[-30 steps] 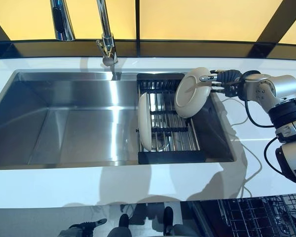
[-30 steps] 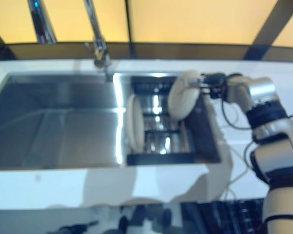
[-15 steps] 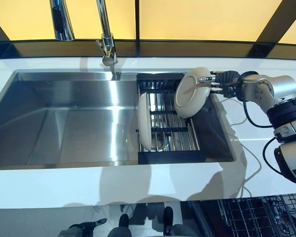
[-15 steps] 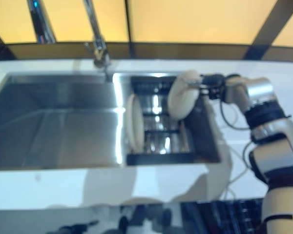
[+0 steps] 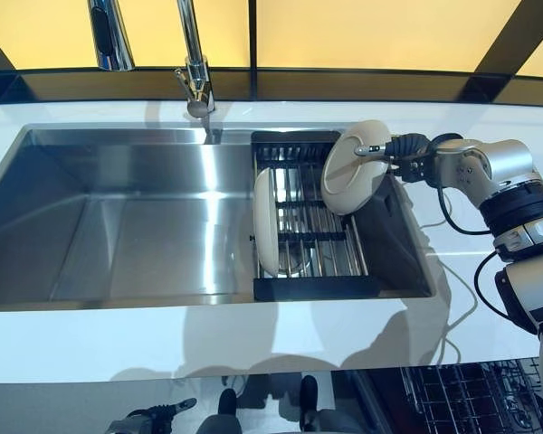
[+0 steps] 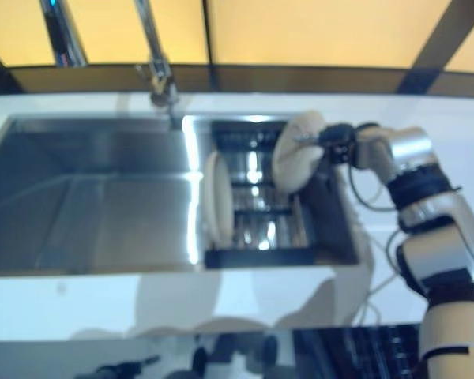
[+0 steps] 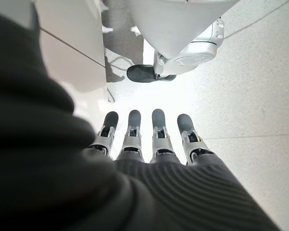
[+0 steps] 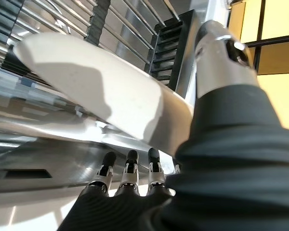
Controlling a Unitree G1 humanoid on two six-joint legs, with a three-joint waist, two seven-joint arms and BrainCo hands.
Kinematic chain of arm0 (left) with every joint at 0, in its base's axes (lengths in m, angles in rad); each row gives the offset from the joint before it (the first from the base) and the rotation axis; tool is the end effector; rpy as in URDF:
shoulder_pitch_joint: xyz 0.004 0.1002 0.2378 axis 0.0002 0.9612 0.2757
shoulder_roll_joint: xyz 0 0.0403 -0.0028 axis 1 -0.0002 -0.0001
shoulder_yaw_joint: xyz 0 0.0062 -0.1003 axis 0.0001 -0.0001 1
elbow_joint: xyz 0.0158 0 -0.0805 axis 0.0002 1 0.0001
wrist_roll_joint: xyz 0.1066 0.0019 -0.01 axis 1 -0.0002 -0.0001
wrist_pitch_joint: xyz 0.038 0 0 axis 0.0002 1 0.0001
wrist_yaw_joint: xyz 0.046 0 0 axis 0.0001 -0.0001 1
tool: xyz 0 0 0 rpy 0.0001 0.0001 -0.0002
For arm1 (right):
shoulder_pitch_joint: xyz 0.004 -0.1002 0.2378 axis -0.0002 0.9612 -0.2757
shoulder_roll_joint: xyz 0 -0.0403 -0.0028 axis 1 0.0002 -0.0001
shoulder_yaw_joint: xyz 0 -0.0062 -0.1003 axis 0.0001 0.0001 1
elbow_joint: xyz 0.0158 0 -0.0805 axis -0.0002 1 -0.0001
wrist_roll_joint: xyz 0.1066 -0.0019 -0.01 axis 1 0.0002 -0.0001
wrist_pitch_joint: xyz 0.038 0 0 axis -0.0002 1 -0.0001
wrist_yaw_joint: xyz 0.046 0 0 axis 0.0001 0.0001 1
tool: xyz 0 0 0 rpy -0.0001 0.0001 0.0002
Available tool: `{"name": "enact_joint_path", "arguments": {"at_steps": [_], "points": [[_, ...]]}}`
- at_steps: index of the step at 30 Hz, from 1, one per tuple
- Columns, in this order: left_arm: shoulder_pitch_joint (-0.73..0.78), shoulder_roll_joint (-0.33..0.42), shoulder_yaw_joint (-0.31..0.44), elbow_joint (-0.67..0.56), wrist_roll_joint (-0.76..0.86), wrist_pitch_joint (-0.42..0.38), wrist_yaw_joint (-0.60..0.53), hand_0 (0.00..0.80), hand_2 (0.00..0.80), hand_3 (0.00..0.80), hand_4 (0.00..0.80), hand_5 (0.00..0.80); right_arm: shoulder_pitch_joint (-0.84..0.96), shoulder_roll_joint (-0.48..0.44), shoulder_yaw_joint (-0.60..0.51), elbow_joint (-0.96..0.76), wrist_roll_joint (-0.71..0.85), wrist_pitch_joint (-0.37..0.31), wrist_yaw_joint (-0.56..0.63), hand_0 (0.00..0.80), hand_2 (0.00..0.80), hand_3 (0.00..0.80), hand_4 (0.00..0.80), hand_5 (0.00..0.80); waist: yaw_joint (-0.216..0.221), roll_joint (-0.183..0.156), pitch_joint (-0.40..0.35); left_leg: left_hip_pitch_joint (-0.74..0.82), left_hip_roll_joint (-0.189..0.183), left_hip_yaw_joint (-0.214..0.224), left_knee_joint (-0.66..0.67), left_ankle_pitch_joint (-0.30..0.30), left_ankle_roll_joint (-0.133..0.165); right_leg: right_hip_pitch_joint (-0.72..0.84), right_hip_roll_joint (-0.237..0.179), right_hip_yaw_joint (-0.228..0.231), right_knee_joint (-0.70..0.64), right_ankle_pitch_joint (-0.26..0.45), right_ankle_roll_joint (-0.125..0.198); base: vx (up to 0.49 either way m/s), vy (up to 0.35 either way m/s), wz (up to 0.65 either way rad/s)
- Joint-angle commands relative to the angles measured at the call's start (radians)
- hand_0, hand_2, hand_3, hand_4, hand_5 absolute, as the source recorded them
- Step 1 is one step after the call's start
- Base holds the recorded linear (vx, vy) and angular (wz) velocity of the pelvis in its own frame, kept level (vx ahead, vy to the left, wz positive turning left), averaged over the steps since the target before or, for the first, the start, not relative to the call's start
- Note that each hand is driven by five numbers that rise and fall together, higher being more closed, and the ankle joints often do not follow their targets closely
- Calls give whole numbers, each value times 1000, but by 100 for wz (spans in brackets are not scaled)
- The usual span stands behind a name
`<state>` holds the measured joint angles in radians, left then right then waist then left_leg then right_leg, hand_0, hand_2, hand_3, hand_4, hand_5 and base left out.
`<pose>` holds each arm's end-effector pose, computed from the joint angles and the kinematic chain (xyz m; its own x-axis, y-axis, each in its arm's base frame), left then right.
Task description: Take plates into dishwasher
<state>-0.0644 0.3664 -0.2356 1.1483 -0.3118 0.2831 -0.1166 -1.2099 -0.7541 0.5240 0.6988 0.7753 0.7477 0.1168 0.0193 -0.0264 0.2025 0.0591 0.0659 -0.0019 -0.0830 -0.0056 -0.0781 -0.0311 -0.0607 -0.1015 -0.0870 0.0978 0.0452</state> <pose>0.0985 0.2568 -0.1025 0.1947 0.1247 -0.9729 -0.0246 0.9922 0.1223 0.3530 -0.2173 0.2499 0.9085 0.0991 -0.4059 -0.1808 0.9690 -0.1682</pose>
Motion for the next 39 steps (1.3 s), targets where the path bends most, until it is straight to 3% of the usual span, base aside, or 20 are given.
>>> {"name": "enact_joint_path", "arguments": {"at_steps": [1,2,3,23,30,39], "points": [[-80,17,-64,40,-45,14,11,0,0,0,0,0,-50,-21,20,-37,-14,-43,-20,370,370,370,370,370,41,-49,25,-62,-30,24,-4,51,1,30,-53,-22,0,-7,78,0,0,0],[-82,16,-65,40,-49,14,12,0,0,0,0,0,-50,-17,19,-39,-9,-51,-36,452,452,452,452,452,41,-49,26,-62,-30,24,-4,51,2,29,-53,-22,0,-6,78,0,0,0],[-84,17,-65,40,-54,15,12,0,0,0,0,0,-54,-11,18,-39,-2,-56,-54,800,800,800,800,800,42,-49,28,-63,-30,24,-4,52,2,28,-53,-21,0,-6,78,0,0,0],[-75,28,-68,63,-28,-12,0,0,0,0,0,0,-134,-53,25,39,24,-108,-156,800,800,800,800,800,42,-59,-26,-27,-29,32,-4,37,0,60,-53,-28,0,-16,83,0,0,0],[-52,34,-65,71,-5,-47,-9,0,0,0,0,0,-191,-131,42,32,52,-165,-195,800,800,800,800,800,19,-72,-82,8,-27,60,-4,19,1,81,-47,-8,0,-20,86,7,4,-2],[-26,38,-62,80,25,-91,-27,0,0,0,0,0,-244,-261,45,-2,76,-191,-219,800,800,800,800,800,-19,-80,-130,55,-32,103,-4,-7,16,109,-46,14,0,-25,85,1,50,-10]]}}
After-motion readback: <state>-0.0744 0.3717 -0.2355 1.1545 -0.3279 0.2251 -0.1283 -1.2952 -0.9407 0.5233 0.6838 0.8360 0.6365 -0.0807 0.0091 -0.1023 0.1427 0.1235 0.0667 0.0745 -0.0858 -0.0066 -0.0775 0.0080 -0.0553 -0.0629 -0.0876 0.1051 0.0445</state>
